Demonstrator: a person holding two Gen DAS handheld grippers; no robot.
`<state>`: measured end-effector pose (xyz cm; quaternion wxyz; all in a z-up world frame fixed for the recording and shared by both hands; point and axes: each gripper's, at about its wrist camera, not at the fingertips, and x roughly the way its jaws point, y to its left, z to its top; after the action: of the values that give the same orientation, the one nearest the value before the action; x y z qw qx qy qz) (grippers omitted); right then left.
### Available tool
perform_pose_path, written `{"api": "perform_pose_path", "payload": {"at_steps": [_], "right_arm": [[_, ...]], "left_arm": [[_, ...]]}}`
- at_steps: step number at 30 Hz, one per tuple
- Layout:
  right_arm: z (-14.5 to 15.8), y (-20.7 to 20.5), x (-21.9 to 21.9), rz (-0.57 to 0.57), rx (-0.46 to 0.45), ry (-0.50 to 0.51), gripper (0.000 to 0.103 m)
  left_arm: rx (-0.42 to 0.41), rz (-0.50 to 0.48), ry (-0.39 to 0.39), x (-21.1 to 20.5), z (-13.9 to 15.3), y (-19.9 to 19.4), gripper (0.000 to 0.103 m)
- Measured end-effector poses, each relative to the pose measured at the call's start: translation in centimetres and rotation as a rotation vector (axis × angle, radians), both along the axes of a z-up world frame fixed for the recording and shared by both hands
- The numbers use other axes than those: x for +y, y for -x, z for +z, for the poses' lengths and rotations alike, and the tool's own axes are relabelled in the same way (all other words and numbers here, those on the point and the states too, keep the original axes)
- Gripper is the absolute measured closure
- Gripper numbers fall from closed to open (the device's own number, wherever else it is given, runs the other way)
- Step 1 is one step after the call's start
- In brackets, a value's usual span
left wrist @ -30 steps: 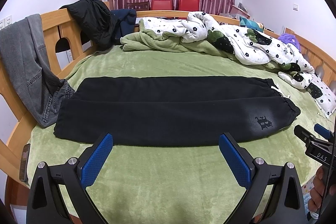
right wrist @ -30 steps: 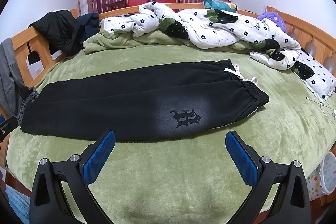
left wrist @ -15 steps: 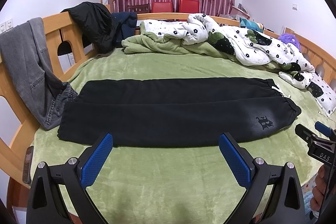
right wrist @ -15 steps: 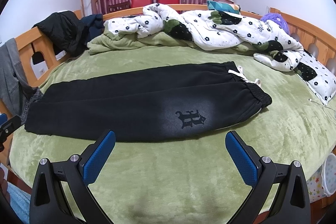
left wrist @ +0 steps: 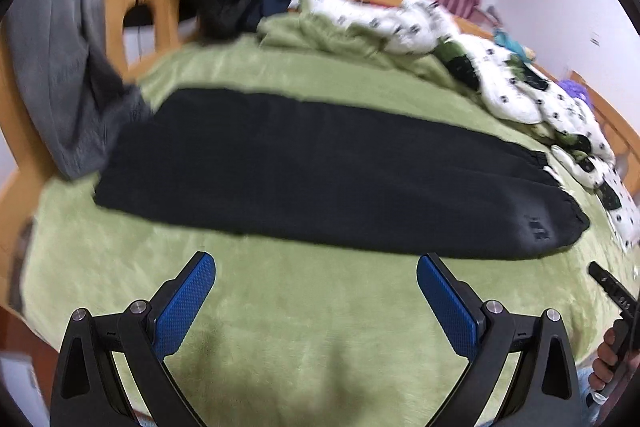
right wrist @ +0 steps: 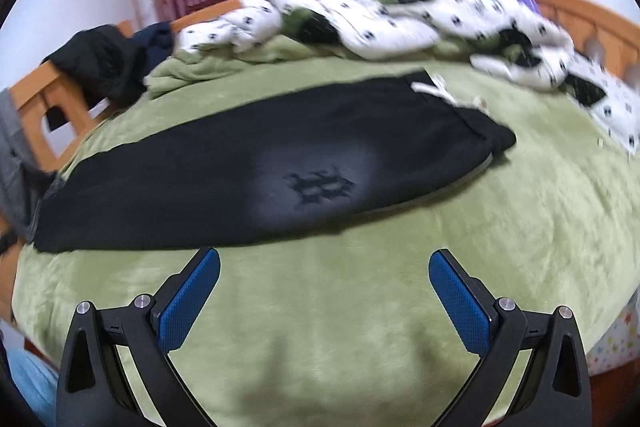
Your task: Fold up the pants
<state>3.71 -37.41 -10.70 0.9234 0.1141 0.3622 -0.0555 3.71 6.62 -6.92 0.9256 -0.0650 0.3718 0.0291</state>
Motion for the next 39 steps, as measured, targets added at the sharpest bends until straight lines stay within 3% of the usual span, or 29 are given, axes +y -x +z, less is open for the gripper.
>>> {"api": "perform_pose_path", "payload": {"at_steps": [3, 9, 11, 16, 19, 20, 21, 22, 23, 25, 31, 36, 39], "right_arm": [[-1.4, -1.7, -2.3, -0.054, 0.011, -0.024, 0.013], [-3.7, -4.5, -4.9, -0.066, 0.041, -0.023, 0.015], [-4.6, -5.3, -5.7, -0.069, 0.036, -0.074, 0.016], [-7.3, -7.6, -6.7, -0.082, 0.068, -0.183, 0.022], [-8.5, -9.2, -7.0, -0.104, 0.066, -0.231, 0.023], [-8.4, -9.7, -6.8, -0.11, 0.056, -0.223, 0.025], [-8.3, -10.3, -6.6, -0.103, 0.052, -0.225, 0.039], [-8.1, -10.7, -6.5, -0.095, 0.057, -0.244, 0.052], [-8.0, -11.0, -6.5, -0.086, 0.058, -0.271, 0.075], [-7.0, -11.3, -6.5, -0.089, 0.019, -0.304, 0.082], [-1.8, -13.3, -5.2, -0.039, -0.125, -0.26, 0.087], [0.5, -18.3, -5.0, 0.011, -0.154, -0.248, 0.088], [0.8, -21.0, -4.9, 0.035, -0.158, -0.213, 0.088]], "left_arm": [[0.042, 0.053, 0.059, 2.6, -3.5, -2.0, 0.007], [0.097, 0.132, 0.249, 6.2, -9.2, -5.1, 0.012], [0.085, 0.132, 0.37, 7.1, -10.5, -6.0, 0.014], [0.069, 0.174, 0.462, 8.4, -11.4, -8.2, 0.017], [0.071, 0.21, 0.445, 8.7, -11.6, -9.8, 0.033], [0.073, 0.216, 0.432, 8.8, -11.7, -10.1, 0.045], [0.07, 0.218, 0.415, 9.0, -11.6, -10.5, 0.054], [0.081, 0.224, 0.389, 9.1, -11.5, -10.9, 0.076], [0.084, 0.221, 0.37, 9.3, -11.2, -11.0, 0.086], [0.054, 0.198, 0.368, 9.6, -10.1, -10.8, 0.09], [-0.07, 0.132, 0.298, 9.6, -4.4, -11.8, 0.091], [-0.123, 0.119, 0.188, 8.8, -0.5, -17.1, 0.091], [-0.131, 0.128, 0.117, 8.3, -0.4, -20.5, 0.091]]}}
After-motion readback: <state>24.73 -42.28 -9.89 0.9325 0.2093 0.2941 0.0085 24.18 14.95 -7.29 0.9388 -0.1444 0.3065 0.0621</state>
